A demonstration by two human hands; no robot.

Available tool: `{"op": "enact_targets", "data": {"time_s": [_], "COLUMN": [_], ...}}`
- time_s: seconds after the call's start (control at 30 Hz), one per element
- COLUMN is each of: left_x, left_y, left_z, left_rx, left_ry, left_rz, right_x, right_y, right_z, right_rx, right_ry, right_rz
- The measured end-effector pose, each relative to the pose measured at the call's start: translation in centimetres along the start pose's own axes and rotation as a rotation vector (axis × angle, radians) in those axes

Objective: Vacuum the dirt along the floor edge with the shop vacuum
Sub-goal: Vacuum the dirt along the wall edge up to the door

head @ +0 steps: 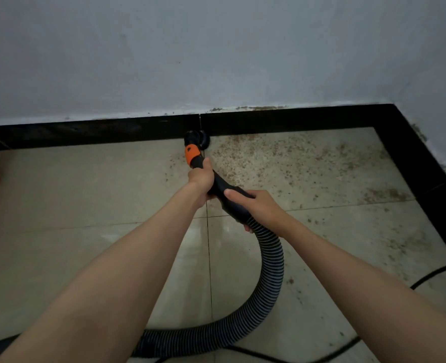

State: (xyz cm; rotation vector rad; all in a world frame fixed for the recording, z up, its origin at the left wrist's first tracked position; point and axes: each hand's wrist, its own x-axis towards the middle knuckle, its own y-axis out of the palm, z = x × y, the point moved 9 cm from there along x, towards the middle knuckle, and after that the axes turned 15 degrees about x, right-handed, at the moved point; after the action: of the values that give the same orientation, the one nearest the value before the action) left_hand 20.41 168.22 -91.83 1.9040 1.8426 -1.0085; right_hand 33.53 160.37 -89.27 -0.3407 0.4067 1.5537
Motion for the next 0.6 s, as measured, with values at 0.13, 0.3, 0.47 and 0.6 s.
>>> {"op": "enact_targets", "data": {"time_s": [0.13, 0.3, 0.47, 0.6], "left_x": [0.3, 0.5, 0.5, 0.0], "left_y": [-1.2, -5.5, -11.2, -13.7], "left_z": [0.2, 0.4, 1.5, 3.4], "left_rx": [0.04, 0.057, 0.058, 0.067], "left_ry": [0.003, 0.005, -0.004, -0.016], "left_rz": [-0.046, -0.101, -0.172, -0.185], "right_x": [0.1, 0.6, 0.9, 0.0], "right_y": [1.1, 4.8, 10.5, 13.2], "right_z": [0.0, 0.5, 0.6, -0.5], "right_rx": [0.049, 0.076, 0.095, 0.086], "right_ry": [0.013, 0.017, 0.042, 0.069], "right_rz": [0.016, 0.087, 0.149, 0.185]}}
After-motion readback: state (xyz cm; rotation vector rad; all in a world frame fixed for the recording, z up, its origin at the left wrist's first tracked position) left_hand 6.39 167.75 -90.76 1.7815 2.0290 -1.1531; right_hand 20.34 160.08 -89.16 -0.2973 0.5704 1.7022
